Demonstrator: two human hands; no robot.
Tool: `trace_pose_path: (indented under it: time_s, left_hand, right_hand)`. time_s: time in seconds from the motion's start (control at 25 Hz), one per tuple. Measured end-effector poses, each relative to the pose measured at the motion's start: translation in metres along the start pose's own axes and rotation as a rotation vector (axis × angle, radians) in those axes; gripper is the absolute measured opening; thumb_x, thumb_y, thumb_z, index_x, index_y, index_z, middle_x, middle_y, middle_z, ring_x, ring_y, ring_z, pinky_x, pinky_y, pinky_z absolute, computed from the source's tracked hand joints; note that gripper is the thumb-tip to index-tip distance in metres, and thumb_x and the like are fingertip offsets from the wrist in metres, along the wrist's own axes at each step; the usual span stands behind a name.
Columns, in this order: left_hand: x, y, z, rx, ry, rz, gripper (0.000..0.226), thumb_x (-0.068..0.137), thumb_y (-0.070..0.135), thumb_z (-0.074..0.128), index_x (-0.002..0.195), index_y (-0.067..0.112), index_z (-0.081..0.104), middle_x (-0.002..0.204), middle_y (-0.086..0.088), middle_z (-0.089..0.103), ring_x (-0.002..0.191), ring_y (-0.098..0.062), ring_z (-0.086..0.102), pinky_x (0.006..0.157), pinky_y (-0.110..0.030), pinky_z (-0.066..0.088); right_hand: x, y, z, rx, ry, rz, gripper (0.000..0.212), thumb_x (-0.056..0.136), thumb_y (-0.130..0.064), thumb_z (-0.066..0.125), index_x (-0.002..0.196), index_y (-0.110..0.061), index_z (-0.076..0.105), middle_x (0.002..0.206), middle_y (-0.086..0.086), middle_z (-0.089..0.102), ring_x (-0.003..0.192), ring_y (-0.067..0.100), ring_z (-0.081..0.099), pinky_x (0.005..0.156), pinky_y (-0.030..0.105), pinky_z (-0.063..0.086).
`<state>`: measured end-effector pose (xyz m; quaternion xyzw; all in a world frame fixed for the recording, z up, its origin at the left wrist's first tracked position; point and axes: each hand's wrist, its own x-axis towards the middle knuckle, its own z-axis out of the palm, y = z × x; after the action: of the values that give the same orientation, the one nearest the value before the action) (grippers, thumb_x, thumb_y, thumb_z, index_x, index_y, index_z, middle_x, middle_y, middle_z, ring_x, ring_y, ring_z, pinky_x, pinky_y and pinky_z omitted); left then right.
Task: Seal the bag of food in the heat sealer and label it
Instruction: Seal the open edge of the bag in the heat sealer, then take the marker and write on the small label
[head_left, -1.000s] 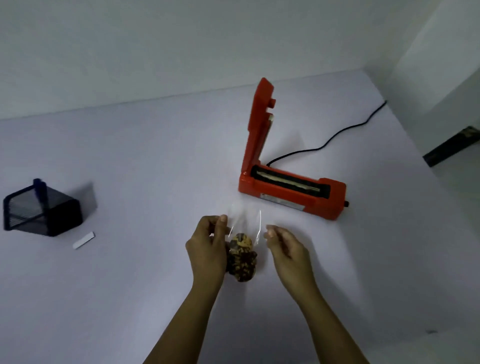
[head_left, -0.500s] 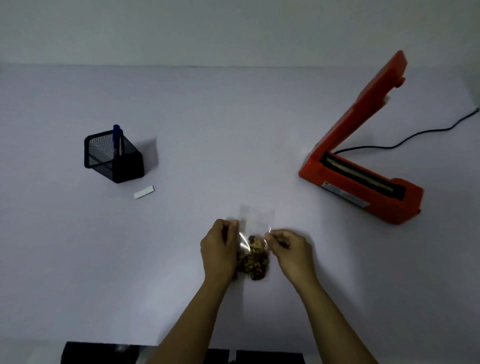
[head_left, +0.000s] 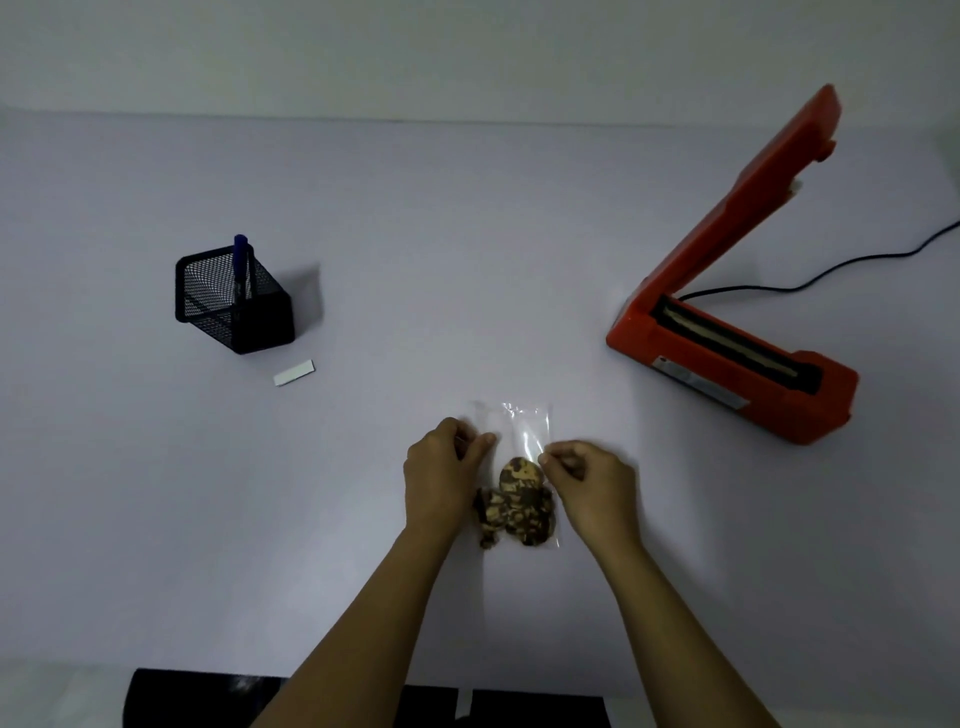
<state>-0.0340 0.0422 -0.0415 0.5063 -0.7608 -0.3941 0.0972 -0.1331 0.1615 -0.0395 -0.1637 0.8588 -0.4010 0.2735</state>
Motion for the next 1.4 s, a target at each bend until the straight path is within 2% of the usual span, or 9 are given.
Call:
trace_pose_path:
  time_s: [0.2, 0.32, 0.48, 0.56, 0.64, 0.88, 1.0, 1.2, 1.4]
  left_hand:
    - [-0.001, 0.001, -0.006, 0.007, 0.067, 0.030, 0.039, 0.084, 0.037, 0.065, 0.110, 0.008, 0.062, 0.093, -0.006, 0.065, 0.082, -0.018, 0.060, 0.076, -0.030, 0.051]
    - [-0.004, 0.001, -0.017, -0.020, 0.111, 0.039, 0.035, 0.087, 0.035, 0.063, 0.109, 0.008, 0.062, 0.092, -0.006, 0.065, 0.082, -0.017, 0.060, 0.076, -0.030, 0.051]
    - [-0.003, -0.010, -0.054, -0.057, 0.254, -0.033, 0.029, 0.090, 0.034, 0.058, 0.102, 0.009, 0.065, 0.091, -0.004, 0.067, 0.079, -0.014, 0.058, 0.072, -0.025, 0.044]
    - [0.004, -0.025, -0.083, -0.036, 0.344, -0.070, 0.028, 0.092, 0.031, 0.056, 0.099, 0.006, 0.065, 0.089, -0.006, 0.068, 0.077, -0.016, 0.059, 0.071, -0.024, 0.041]
    - [0.014, -0.045, -0.119, -0.018, 0.452, -0.109, 0.027, 0.093, 0.028, 0.053, 0.092, 0.003, 0.065, 0.081, -0.009, 0.068, 0.073, -0.021, 0.060, 0.067, -0.025, 0.038]
    - [0.068, -0.069, -0.210, -0.054, 0.642, -0.171, 0.030, 0.097, 0.022, 0.042, 0.075, 0.006, 0.054, 0.064, -0.003, 0.054, 0.061, -0.019, 0.049, 0.061, -0.027, 0.032]
    - [0.104, -0.067, -0.229, -0.094, 0.551, -0.178, 0.035, 0.099, 0.025, 0.035, 0.079, 0.003, 0.054, 0.062, 0.000, 0.048, 0.061, -0.017, 0.043, 0.063, -0.028, 0.030]
    - [0.141, -0.069, -0.226, -0.175, 0.240, -0.150, 0.043, 0.102, 0.032, 0.024, 0.107, 0.004, 0.055, 0.095, -0.012, 0.061, 0.082, -0.024, 0.049, 0.069, -0.028, 0.032]
    - [0.147, -0.076, -0.214, -0.170, 0.209, -0.209, 0.047, 0.102, 0.032, 0.019, 0.107, 0.000, 0.054, 0.100, -0.021, 0.063, 0.080, -0.027, 0.049, 0.068, -0.030, 0.033]
  right_hand:
    - [0.001, -0.011, -0.014, -0.092, 0.067, -0.072, 0.018, 0.088, -0.026, 0.061, 0.096, -0.013, 0.069, 0.090, 0.000, 0.070, 0.078, 0.009, 0.060, 0.066, 0.011, 0.041]
    - [0.002, -0.023, -0.019, -0.136, 0.097, -0.150, 0.015, 0.089, -0.020, 0.058, 0.096, -0.012, 0.069, 0.088, -0.001, 0.066, 0.076, 0.007, 0.057, 0.060, 0.000, 0.034]
    - [0.006, -0.054, 0.000, -0.137, 0.030, -0.281, 0.011, 0.089, -0.017, 0.059, 0.088, -0.013, 0.069, 0.077, -0.004, 0.064, 0.067, 0.003, 0.054, 0.059, -0.004, 0.036]
    - [0.010, -0.072, 0.017, -0.112, 0.000, -0.335, 0.011, 0.089, -0.016, 0.059, 0.088, -0.013, 0.070, 0.074, -0.003, 0.064, 0.066, 0.005, 0.055, 0.062, 0.002, 0.041]
    - [0.017, -0.099, 0.040, -0.086, -0.017, -0.392, 0.012, 0.089, -0.017, 0.059, 0.090, -0.012, 0.070, 0.074, -0.001, 0.066, 0.066, 0.010, 0.058, 0.065, 0.018, 0.049]
    - [0.057, -0.199, 0.116, -0.051, -0.084, -0.581, 0.019, 0.090, -0.022, 0.057, 0.100, -0.013, 0.070, 0.091, 0.007, 0.071, 0.080, 0.018, 0.064, 0.079, 0.034, 0.053]
    - [0.077, -0.241, 0.150, -0.087, -0.152, -0.625, 0.029, 0.092, -0.027, 0.055, 0.114, -0.012, 0.065, 0.110, 0.008, 0.068, 0.096, 0.018, 0.064, 0.090, 0.035, 0.050]
    - [0.104, -0.273, 0.198, -0.245, -0.260, -0.587, 0.045, 0.090, -0.037, 0.055, 0.127, -0.012, 0.054, 0.131, 0.009, 0.057, 0.121, 0.024, 0.052, 0.104, 0.037, 0.040]
    - [0.102, -0.277, 0.214, -0.090, -0.252, -0.597, 0.022, 0.084, -0.026, 0.066, 0.103, -0.016, 0.068, 0.108, 0.001, 0.069, 0.104, 0.013, 0.061, 0.092, 0.025, 0.045]
